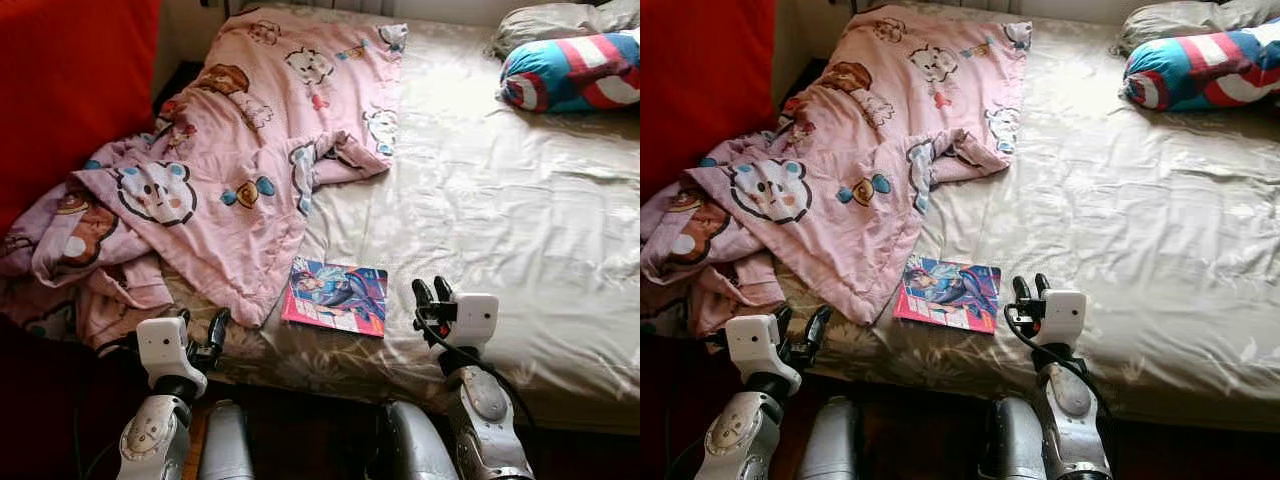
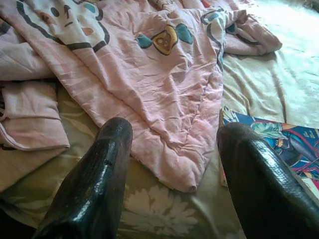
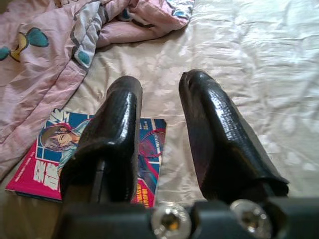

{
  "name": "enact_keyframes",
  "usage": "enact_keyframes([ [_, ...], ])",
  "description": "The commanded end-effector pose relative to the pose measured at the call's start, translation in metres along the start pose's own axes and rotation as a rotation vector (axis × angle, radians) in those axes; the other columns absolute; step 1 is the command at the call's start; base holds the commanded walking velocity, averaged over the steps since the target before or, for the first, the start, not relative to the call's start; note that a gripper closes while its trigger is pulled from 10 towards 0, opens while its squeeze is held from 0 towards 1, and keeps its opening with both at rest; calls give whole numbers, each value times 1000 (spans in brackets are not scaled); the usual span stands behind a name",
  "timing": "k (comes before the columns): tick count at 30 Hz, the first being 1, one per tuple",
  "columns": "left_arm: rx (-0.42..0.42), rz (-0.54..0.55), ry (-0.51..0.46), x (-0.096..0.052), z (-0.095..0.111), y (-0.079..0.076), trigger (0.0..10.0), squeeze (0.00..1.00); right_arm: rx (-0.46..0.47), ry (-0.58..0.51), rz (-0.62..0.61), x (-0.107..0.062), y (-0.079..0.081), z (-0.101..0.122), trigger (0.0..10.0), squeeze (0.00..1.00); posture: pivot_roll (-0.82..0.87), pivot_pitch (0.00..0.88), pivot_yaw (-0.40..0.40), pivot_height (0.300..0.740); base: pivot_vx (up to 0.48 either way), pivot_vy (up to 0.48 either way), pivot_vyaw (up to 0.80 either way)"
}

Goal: Clean up the room

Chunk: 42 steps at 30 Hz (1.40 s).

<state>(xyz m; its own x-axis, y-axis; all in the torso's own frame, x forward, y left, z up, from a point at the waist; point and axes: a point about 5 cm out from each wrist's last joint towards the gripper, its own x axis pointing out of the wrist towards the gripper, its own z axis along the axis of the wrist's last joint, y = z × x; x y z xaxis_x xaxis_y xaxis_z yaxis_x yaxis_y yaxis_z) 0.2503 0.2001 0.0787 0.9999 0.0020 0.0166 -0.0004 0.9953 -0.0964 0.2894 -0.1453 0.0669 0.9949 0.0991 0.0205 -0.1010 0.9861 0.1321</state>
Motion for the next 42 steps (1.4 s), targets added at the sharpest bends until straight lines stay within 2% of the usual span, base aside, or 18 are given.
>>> enact_keyframes([
  [1, 11, -8, 16, -3, -1, -1, 10000, 0, 6, 35, -14, -5, -3, -8, 10000, 0, 66, 221, -60, 605, 0, 0, 0],
  [5, 13, -10, 19, -4, -2, -1, 10000, 0, -6, 77, -8, -5, -2, -13, 10000, 0, 69, 222, -60, 595, 0, 0, 0],
  [8, 16, -12, 22, -4, -2, -2, 10000, 0, -2, 59, -5, -6, -2, -12, 10000, 0, 69, 223, -59, 580, 0, 0, 0],
  [32, 7, -10, 47, -5, -6, -3, 10000, 0, 15, 71, 9, -9, 1, -16, 10000, 0, 70, 229, -56, 580, 0, 0, 0],
  [42, 12, -12, 54, -5, -6, -4, 10000, 0, 12, 87, 5, -10, -1, -20, 10000, 0, 72, 230, -56, 580, 0, 327, 0],
])
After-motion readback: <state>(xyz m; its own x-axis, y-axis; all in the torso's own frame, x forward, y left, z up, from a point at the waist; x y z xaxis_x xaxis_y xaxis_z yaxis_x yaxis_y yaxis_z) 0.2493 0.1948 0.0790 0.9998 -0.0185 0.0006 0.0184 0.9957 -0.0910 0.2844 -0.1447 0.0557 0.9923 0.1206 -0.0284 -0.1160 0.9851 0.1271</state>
